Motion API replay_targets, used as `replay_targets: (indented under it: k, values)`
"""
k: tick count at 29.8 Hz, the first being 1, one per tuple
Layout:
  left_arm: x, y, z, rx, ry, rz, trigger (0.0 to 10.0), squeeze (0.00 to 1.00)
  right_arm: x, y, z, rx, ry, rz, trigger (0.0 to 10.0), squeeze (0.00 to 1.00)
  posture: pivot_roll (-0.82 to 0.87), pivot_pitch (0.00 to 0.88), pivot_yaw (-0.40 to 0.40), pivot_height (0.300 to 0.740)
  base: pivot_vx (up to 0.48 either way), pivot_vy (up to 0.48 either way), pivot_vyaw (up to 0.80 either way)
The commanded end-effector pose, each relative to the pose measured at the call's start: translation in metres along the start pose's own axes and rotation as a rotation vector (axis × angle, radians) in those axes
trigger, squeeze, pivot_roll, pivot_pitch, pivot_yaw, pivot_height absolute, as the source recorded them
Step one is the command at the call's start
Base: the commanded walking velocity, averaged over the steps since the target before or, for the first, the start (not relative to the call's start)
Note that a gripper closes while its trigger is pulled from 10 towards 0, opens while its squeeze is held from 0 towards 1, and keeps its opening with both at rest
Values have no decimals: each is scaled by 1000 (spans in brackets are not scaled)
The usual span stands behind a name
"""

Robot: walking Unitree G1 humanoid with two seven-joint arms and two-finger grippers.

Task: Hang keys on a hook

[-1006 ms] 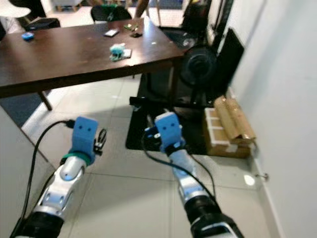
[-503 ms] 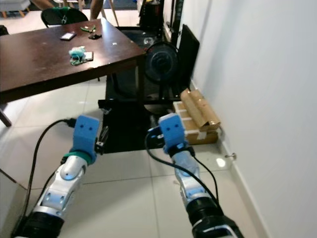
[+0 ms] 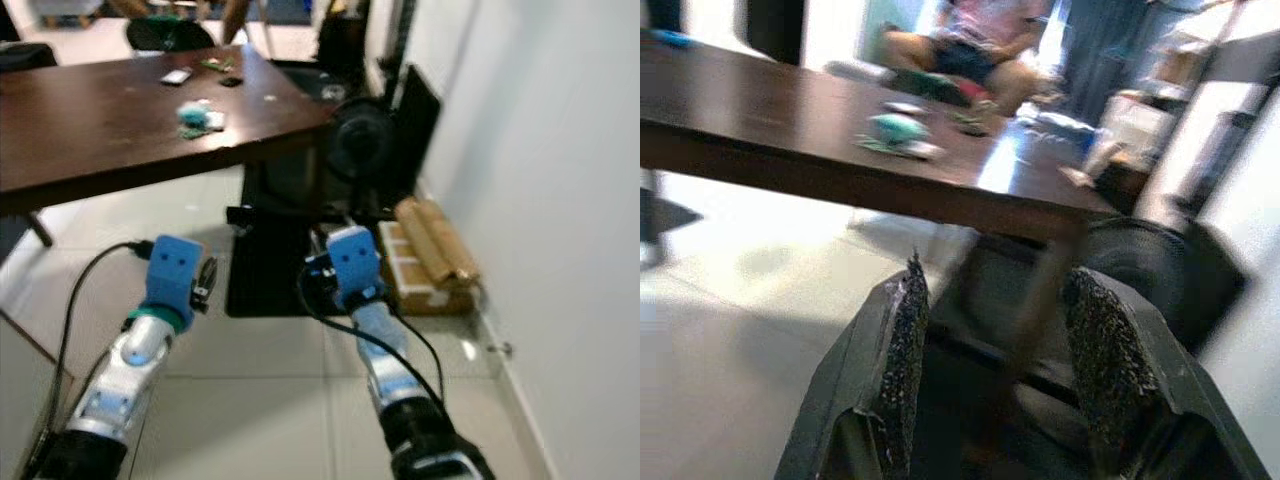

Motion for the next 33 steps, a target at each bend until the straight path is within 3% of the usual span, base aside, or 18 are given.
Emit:
replay_targets:
  k: [1,33]
  values:
    - [0,-2,6,10,-12,-11,10000,0,-4,-7,7,-11,-10,-21,10000,0,-70,13,82,740,465,0,0]
    - [-1,-2,5,17,-10,-12,10000,0,-4,-6,6,-10,-10,-20,10000,0,-66,15,86,740,463,0,0]
Point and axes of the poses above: a point about 5 cm out from each wrist's last joint towards the gripper, its own x axis pointing out of the wrist towards the gripper, its own y axis along the axis of the wrist's last joint, z = x × y, the point moved 5 cm from there along x, pointing out of the wrist towards the gripper, and after that the axes turned 14 degrees about -x, right-handed, at the moved point
